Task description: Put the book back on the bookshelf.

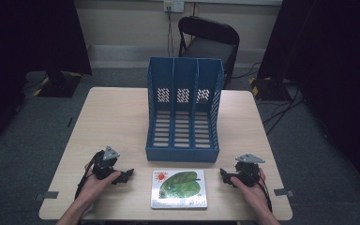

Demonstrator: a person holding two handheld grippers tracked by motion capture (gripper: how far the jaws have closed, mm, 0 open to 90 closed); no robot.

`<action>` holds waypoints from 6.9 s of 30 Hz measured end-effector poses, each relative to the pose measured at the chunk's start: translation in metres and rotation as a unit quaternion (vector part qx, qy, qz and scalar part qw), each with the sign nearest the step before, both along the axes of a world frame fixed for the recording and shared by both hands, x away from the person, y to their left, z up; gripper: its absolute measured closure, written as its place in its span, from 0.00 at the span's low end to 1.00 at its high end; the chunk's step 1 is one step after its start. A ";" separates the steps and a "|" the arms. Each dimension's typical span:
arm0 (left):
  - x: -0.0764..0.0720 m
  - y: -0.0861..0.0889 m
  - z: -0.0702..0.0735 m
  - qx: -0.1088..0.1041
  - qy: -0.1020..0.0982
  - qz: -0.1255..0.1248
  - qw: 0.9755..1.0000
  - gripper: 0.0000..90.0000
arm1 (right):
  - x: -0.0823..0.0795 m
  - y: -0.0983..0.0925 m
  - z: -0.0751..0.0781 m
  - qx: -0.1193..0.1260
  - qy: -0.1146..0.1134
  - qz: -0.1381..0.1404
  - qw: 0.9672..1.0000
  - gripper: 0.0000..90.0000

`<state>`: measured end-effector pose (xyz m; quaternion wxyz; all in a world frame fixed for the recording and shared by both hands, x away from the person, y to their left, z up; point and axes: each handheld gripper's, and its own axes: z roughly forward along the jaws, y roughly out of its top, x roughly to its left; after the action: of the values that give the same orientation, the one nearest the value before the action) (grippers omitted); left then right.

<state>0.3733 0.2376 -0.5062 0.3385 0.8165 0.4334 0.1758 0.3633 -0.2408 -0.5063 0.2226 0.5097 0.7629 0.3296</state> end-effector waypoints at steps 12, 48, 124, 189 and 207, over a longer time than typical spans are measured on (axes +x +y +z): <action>-0.005 0.000 0.008 0.005 0.012 -0.005 1.000 0.20 | -0.003 0.004 0.010 0.025 0.009 0.024 0.999 0.20; -0.032 -0.073 0.023 -0.068 0.046 -0.121 0.989 0.27 | -0.051 0.077 0.018 0.038 0.055 0.220 0.973 0.25; -0.025 -0.053 0.006 -0.334 0.208 -0.092 0.915 0.49 | -0.061 0.097 0.011 0.036 0.077 0.304 0.949 0.08; -0.049 -0.090 0.026 -0.158 0.049 -0.293 0.942 0.74 | -0.013 0.088 0.013 0.159 0.112 0.302 0.933 0.30; -0.048 -0.074 0.034 -0.165 0.041 -0.272 0.947 0.76 | -0.022 0.077 0.045 0.210 0.038 0.318 0.924 0.71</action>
<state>0.3255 0.1632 -0.4722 0.4853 0.8428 0.2308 -0.0305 0.3411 -0.1635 -0.4611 -0.0348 0.2877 0.8060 0.5162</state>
